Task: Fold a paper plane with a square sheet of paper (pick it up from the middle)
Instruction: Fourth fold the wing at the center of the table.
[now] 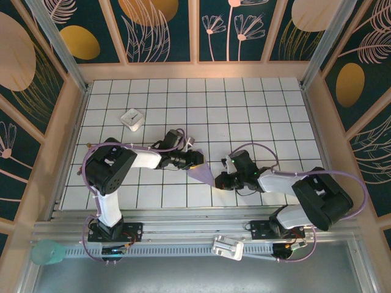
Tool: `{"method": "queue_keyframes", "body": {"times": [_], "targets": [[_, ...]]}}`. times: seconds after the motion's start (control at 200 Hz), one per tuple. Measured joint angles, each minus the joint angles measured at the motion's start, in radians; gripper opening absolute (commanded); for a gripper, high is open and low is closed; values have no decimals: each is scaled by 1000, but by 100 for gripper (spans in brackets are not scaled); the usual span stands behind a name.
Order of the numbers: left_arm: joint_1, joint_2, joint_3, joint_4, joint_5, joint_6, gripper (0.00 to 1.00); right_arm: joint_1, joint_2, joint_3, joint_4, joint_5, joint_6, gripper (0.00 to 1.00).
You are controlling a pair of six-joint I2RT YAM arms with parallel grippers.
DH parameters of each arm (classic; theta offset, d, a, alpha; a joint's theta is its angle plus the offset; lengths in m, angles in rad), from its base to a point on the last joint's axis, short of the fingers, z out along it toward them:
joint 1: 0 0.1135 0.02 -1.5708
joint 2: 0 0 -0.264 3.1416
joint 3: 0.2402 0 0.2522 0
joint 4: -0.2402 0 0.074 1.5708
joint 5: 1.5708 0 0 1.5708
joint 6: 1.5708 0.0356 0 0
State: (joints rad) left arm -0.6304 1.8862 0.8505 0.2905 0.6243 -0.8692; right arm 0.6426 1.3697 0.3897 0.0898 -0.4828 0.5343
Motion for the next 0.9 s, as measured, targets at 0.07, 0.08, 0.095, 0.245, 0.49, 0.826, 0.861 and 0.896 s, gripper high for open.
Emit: {"method": "queue_keyframes", "body": {"times": [0.07,0.08,0.095,0.245,0.49,0.826,0.861,0.896], "targets": [[0,0,1,-3,0,2,37,1,-14,-7,-10,5,4,3],[0,0,1,-3,0,2,37,1,-15,-7,-12,5,5,3],[0,0,1,-3,0,2,37,1,-18,-9,-13,5,6,3],[0,0,2,-4,0,5,37,1,-53,-16,-58,15,19,3],[0,1,3,-3,-1,5,37,1,-157,-1,-190,38,18,4],[0,2,3,-2,-1,5,37,59,-34,195,-148,32,-5,4],[0,2,3,-2,-1,5,37,64,-6,205,-136,29,-5,4],[0,2,3,-2,-1,5,37,69,20,212,-127,27,-6,4]]}}
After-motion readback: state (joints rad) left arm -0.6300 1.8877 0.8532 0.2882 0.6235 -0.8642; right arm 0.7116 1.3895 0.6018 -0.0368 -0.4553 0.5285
